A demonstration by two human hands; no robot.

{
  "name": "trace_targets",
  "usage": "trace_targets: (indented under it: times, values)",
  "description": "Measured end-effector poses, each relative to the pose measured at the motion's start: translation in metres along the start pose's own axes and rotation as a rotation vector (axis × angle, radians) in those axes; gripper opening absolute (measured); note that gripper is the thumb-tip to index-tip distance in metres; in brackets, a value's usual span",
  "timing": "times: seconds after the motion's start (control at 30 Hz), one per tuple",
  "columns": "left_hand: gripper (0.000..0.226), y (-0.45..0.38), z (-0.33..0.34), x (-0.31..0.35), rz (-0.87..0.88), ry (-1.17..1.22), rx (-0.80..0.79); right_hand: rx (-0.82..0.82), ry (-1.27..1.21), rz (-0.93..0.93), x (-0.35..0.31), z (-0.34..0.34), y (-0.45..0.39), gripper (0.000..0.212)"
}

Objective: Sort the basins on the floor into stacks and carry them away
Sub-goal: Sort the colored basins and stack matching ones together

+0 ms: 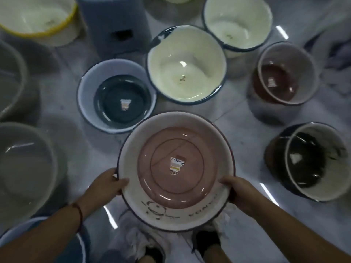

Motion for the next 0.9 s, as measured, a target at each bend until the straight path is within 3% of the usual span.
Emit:
trace_targets:
  times: [0.07,0.3,0.53,0.7,0.9]
  values:
    - [0.027,0.006,0.043,0.071,0.12,-0.058,-0.042,0.111,-0.125,-0.021,-0.008,-0.062,-0.001,0.022]
    - [0.027,0.019,0.258,0.274,0.434,-0.234,-0.207,0.416,-0.382,-0.247,-0.024,-0.299,-0.057,0.026]
    - [0.015,0.03,0.485,0.382,0.647,-0.411,-0.23,0.706,-0.441,-0.29,0.01,-0.491,-0.142,0.035]
    - [0.012,0.011,0.556,0.372,0.763,-0.637,-0.095,0.735,-0.298,-0.226,0.055,-0.514,-0.21,0.034]
    - [0.024,-0.024,0.576,0.336,0.852,-0.738,-0.026,0.554,-0.356,-0.163,0.092,-0.476,-0.257,0.031]
Point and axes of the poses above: each hand's wrist, its own y-axis away from the middle knuckle, its own z-axis out of the palm, x = y × z, the point moved 6 cm from there along -y, towards the middle knuckle, and after that the axes turned 6 degrees about x, right-handed, at the moved point
